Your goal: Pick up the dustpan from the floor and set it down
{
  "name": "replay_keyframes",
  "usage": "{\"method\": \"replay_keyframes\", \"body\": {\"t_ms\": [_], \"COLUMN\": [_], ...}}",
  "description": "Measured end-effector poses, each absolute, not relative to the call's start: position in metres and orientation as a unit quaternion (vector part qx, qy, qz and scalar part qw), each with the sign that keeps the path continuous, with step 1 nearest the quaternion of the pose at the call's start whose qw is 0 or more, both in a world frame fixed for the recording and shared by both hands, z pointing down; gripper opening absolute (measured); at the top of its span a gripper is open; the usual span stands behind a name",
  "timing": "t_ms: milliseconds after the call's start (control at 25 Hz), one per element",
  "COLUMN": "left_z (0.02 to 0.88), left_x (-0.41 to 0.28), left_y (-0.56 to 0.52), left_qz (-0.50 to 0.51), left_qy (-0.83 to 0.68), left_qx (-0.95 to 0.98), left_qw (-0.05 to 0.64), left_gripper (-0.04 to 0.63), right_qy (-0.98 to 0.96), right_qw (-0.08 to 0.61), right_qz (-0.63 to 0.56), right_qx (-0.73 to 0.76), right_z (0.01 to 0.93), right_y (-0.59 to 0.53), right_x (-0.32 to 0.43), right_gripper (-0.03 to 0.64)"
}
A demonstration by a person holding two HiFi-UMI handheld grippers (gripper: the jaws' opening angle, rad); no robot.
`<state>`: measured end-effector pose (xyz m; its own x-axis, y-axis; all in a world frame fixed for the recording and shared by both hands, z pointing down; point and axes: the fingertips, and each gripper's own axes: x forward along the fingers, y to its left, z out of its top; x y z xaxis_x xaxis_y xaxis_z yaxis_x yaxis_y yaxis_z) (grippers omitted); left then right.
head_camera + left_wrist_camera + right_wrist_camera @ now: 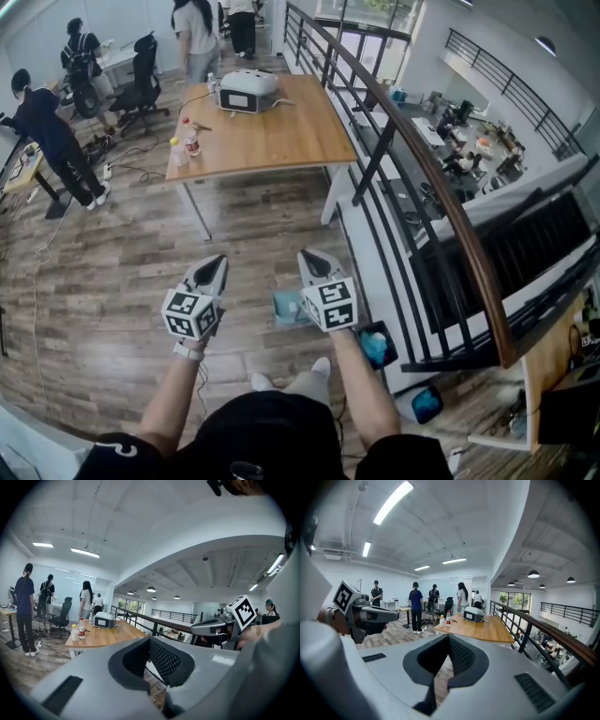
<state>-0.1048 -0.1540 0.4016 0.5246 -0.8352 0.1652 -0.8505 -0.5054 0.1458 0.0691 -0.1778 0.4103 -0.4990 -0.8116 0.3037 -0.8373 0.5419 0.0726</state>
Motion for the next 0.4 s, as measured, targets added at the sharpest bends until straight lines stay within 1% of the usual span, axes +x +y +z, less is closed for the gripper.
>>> {"method": "replay_keyframes", "body": {"t_ms": [400], "left_z": [0.3998], "left_x": [-0.1040], "left_y": [-0.1581], "left_qz": [0.035], "left_qy": [-0.486], "left_qx": [0.868], "left_qw": [0.099], "left_gripper": [-0.003], "right_qy": [-0.866], "right_qw": [0.150], "right_qz": [0.038], "right_qx": [0.476], "right_z": [0.4048], "right_y": [-0.1800], "right_x": [0.0698], "right_gripper": [-0.005]}}
